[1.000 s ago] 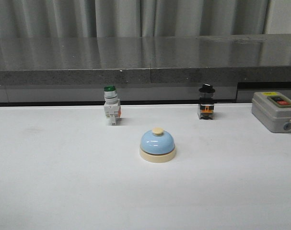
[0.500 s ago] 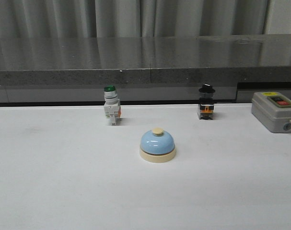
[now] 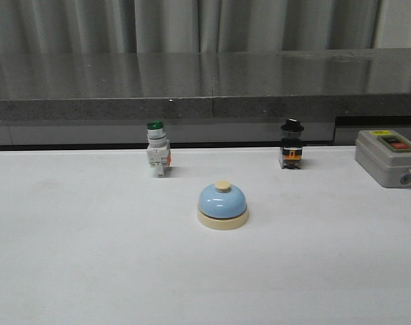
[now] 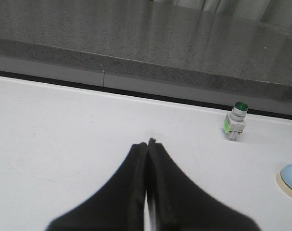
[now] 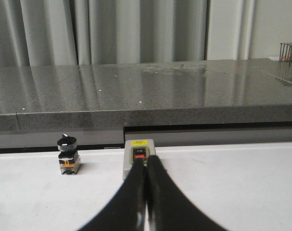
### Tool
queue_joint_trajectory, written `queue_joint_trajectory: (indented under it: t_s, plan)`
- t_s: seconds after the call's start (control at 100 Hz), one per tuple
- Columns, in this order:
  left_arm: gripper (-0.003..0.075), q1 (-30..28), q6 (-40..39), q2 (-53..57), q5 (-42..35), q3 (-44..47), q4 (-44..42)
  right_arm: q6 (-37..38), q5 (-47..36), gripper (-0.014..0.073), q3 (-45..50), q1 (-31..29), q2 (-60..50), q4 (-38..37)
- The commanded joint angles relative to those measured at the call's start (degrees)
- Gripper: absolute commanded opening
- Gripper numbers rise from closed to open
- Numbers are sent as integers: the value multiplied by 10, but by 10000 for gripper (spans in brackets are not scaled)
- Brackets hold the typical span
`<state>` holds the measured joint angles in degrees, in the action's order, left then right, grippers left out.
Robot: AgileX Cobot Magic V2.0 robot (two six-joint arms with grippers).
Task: Place and press bell with both arms
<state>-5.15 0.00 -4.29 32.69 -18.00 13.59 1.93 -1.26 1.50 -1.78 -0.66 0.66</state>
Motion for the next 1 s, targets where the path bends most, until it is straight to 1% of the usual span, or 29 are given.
queue_joint_trajectory:
  t_s: [0.0, 0.08, 0.18, 0.28, 0.34, 0.41, 0.46, 0.57, 0.67, 0.75, 0.8, 0.99]
  plan:
    - [-20, 3, -7, 21, -50, 9, 13, -1, -46, -69, -8, -4, -10, -7]
    - [-20, 3, 0, 41, -78, 31, 13, -1, -46, -69, -8, -4, -10, -7]
    - [-20, 3, 29, 62, -113, 59, 14, -1, -46, -69, -8, -4, -10, -7]
    - [-20, 3, 56, 63, -157, 84, 15, -1, -46, -69, -8, -4, -10, -7]
    - [-20, 3, 56, 63, -188, 96, 15, -1, -46, -69, -8, -4, -10, -7]
    - [-20, 3, 56, 63, -233, 113, -3, -1, -46, -69, -8, -4, -10, -7]
    - [-20, 3, 56, 63, -273, 129, -31, -1, -46, -69, -8, -4, -10, -7]
    - [-20, 23, 56, 63, -355, 159, -61, -1, -46, -69, -8, -4, -10, -7]
    - [-20, 43, 56, 63, -400, 187, -79, -1, -46, -69, -8, -4, -10, -7]
    - [-20, 45, 56, 63, -423, 206, -81, -1, -46, -69, -8, -4, -10, -7]
    - [-20, 45, 56, 63, -393, 205, -82, -1, -46, -69, -8, -4, -10, -7]
    - [-20, 45, 56, 63, -378, 205, -82, -1, -46, -69, -8, -4, -10, -7]
